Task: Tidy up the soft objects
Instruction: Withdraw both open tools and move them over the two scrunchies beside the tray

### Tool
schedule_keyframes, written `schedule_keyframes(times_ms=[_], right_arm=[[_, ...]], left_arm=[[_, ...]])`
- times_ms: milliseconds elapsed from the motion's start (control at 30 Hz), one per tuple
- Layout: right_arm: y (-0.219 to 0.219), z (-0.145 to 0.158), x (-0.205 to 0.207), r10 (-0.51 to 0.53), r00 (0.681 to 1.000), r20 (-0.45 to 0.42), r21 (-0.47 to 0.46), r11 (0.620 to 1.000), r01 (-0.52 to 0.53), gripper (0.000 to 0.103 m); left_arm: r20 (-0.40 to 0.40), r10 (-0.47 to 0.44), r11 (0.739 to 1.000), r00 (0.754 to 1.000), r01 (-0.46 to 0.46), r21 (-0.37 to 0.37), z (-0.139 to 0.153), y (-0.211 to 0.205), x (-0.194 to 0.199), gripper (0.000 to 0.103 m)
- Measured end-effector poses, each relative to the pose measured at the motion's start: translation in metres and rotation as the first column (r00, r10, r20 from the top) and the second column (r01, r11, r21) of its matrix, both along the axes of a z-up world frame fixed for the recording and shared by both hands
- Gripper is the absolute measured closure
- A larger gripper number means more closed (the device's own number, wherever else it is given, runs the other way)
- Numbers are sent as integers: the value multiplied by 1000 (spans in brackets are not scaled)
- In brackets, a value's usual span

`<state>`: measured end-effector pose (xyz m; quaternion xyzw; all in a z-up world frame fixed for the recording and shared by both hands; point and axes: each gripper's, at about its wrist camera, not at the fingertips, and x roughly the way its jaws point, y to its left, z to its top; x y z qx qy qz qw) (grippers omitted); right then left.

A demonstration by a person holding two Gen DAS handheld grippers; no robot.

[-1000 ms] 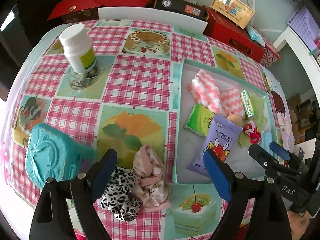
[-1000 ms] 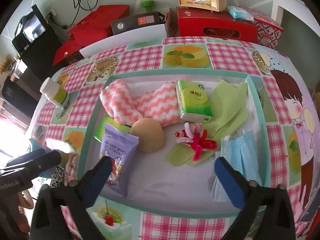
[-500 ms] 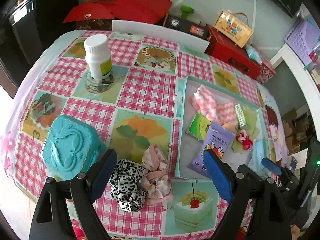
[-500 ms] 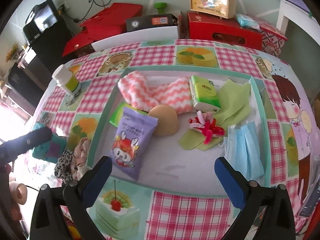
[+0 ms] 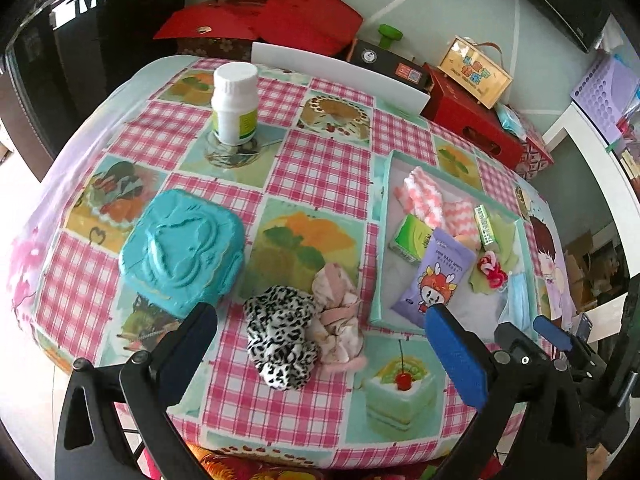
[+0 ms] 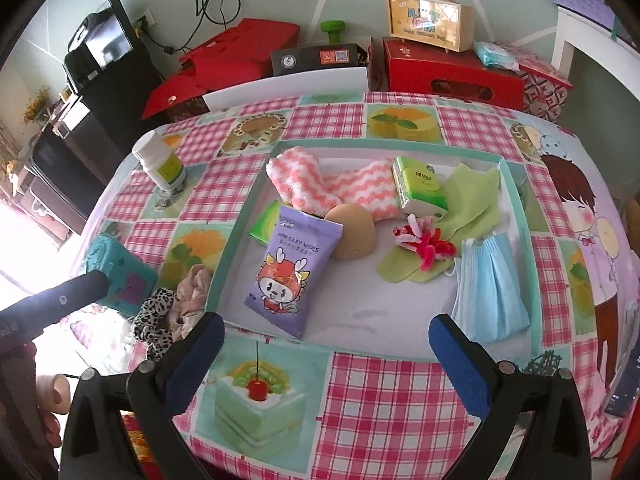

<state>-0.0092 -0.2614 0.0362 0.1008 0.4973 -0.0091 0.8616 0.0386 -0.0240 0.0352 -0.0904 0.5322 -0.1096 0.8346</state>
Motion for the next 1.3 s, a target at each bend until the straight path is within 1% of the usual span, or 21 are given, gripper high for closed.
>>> schedule_keyframes(times_ms=[167,233,333,433,567,767,900,1000,1100,1167,1300], right_arm=[[4,1,-6,16,1000,18,34,999,-17,0],[9,2,-8,40,999,24,33,999,-41,0],[19,7,-10,70,996,58,3,998,-71,0],[29,6,-9,97,994,50,-10,995,-96,0],[41,4,-9,135,990,46,-23,991,-134,0],[61,1,-10,183,982,40,-53,982,-181,0],[72,-2,-11,212,976,40,-57,976,-210,0],[79,-5,-11,227,973,36,-62,972,-224,0],[83,-8,-11,240,970,34,-43,970,-238,0],[87,-10,-11,261,965,30,-24,965,-260,0],[97,-15,-11,304,952,20,-19,953,-304,0]], left_arm=[[38,27,1000,999,-28,14,1,11,-10,0],[34,37,999,999,-37,15,-1,15,-14,0],[28,45,999,999,-45,5,-3,22,-18,0],[31,49,999,998,-49,0,-6,29,-23,0],[11,66,998,998,-66,-15,-13,37,-28,0],[12,85,996,996,-85,-2,-20,47,-34,0],[-8,108,994,994,-108,5,-24,53,-35,0],[-45,112,994,993,-112,2,-32,56,-34,0],[-71,126,992,989,-126,1,-38,60,-34,0],[-91,139,990,986,-138,18,-43,61,-33,0],[-118,145,989,982,-144,13,-50,60,-31,0]])
